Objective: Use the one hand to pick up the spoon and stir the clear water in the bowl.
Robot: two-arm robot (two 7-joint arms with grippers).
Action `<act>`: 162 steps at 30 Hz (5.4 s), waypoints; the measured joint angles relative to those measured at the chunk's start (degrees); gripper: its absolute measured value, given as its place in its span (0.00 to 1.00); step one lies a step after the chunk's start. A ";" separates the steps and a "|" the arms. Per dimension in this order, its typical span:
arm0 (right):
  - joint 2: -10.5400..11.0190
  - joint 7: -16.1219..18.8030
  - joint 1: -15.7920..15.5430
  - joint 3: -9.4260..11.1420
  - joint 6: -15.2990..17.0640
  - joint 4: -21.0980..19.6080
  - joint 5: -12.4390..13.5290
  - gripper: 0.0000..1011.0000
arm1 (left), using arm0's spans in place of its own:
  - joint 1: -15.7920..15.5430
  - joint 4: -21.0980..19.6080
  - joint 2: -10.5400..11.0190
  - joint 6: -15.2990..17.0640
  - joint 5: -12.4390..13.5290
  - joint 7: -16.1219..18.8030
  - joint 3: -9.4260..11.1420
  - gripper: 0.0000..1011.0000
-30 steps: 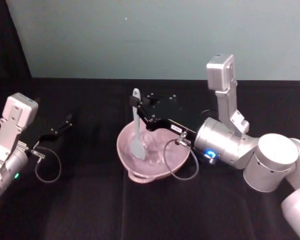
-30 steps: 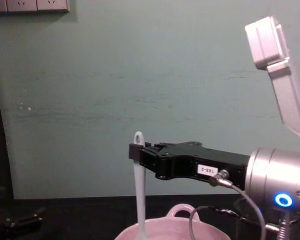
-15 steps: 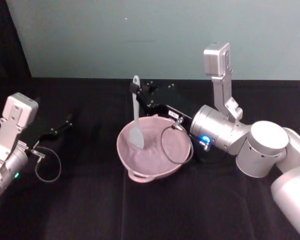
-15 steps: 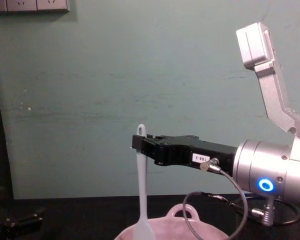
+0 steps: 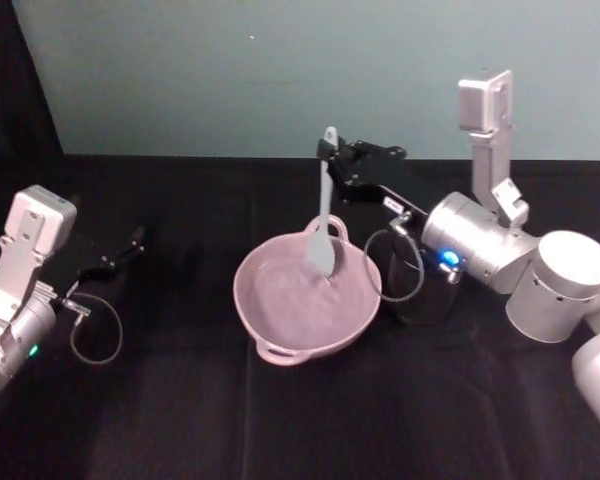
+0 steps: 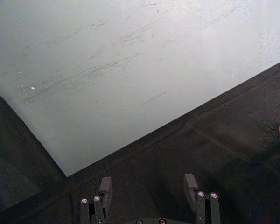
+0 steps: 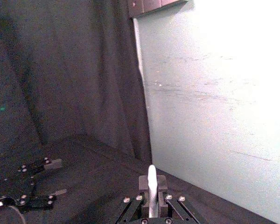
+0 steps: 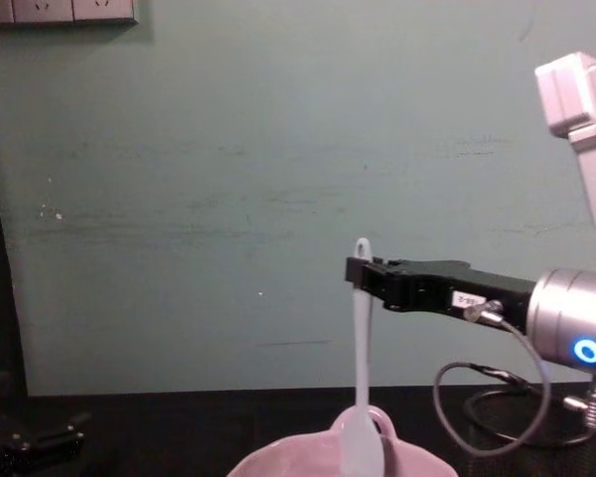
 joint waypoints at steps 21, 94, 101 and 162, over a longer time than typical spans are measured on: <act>2.27 1.50 -5.83 -1.91 2.72 -10.32 -0.78 0.11 | 0.00 0.00 0.00 0.00 0.00 0.00 0.00 1.00; -2.26 1.89 -1.51 -4.20 0.96 -3.85 -2.49 0.11 | 0.00 0.00 0.00 0.00 0.00 0.00 0.00 1.00; -2.25 0.86 -0.75 -2.36 0.07 -1.42 -2.09 0.11 | 0.00 0.00 0.00 0.00 0.00 0.00 0.00 1.00; 12.11 -5.19 -13.94 13.70 3.45 -26.94 6.67 0.11 | 0.00 0.00 0.00 0.00 0.00 0.00 0.00 1.00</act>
